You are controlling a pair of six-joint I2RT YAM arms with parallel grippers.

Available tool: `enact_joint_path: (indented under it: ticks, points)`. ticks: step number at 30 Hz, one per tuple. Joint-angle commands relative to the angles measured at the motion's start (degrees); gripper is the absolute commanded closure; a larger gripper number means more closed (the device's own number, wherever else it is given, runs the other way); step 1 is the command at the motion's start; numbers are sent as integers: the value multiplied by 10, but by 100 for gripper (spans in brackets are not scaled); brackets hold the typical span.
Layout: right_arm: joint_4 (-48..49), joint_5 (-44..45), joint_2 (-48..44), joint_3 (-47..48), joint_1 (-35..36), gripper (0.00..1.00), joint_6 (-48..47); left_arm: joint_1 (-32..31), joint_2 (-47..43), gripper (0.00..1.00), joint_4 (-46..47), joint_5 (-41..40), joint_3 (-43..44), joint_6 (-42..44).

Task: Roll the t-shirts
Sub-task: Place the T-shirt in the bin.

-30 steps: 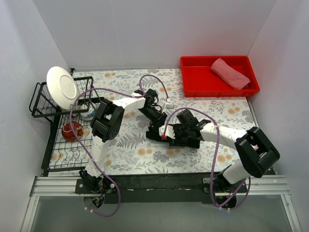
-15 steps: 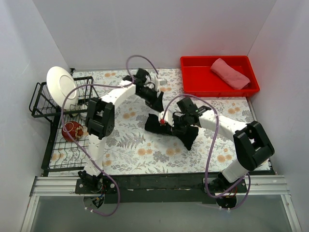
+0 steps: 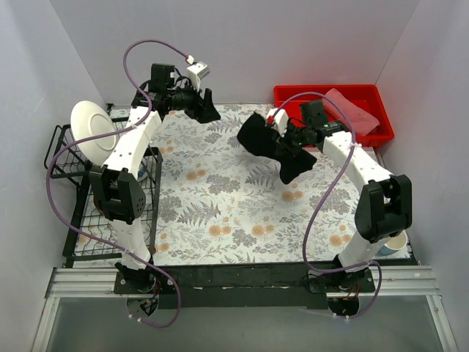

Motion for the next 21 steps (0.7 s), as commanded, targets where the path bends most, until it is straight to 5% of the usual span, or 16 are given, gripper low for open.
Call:
enact_joint_path:
  ticks: [1, 11, 21]
  points:
    - [64, 43, 38, 85, -77, 99, 77, -7, -18, 35, -15, 19, -37, 0]
    - [177, 216, 157, 216, -163, 99, 124, -7, -29, 34, -30, 28, -84, 6]
    - [273, 372, 304, 326, -194, 99, 15, -8, -36, 34, -41, 9, -113, 12]
